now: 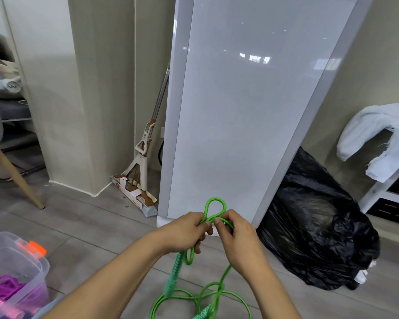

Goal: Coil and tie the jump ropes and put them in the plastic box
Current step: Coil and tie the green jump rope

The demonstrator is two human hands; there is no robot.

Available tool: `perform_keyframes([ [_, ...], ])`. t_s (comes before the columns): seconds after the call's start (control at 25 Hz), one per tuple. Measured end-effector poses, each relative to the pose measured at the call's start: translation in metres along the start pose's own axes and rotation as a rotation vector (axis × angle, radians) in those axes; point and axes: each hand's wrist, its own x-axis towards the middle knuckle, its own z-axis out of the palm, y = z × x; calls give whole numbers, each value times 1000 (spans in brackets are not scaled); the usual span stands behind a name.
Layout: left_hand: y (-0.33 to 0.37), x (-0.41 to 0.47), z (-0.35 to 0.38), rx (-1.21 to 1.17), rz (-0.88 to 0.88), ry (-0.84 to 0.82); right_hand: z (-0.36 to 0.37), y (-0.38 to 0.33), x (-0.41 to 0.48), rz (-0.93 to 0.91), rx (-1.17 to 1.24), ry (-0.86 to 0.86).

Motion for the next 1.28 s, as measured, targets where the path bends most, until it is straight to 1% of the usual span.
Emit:
perform_keyframes([
  [0.16,0,-3,-10,154,13,-74,4,3,0,-3,-62,-10],
  [0.24,-1,-3,-11,197,20,-11,3,4,2,15,-44,-4],
  [0.32,0,-2,-13,179,22,146,2,5,4,13,-14,5],
  [0.4,-4,6,-19,116,-12,352,0,5,5,13,20,8],
  [0.48,-9,15,-27,-31,-84,579,-2,7,6,35,37,-17],
  [0.56,-13,21,-35,-217,-133,767,-4,11,7,76,0,-103],
  [0.68,-10,17,-41,-466,-136,921,-14,21,9,197,-65,-258],
  [0.76,-10,16,-43,-545,-122,968,-24,27,10,242,-114,-280],
  [0.84,-7,16,-41,-620,-107,913,-30,29,11,219,-53,-183],
  [0.92,0,14,-32,-700,-82,774,-30,25,12,176,127,-41],
  [1.0,9,9,-22,-716,-46,628,-24,15,12,139,275,41],
  [1.12,17,2,-8,-646,-1,473,-11,2,8,102,323,71],
  [1.28,20,-3,8,-553,50,353,1,-2,6,86,275,69],
])
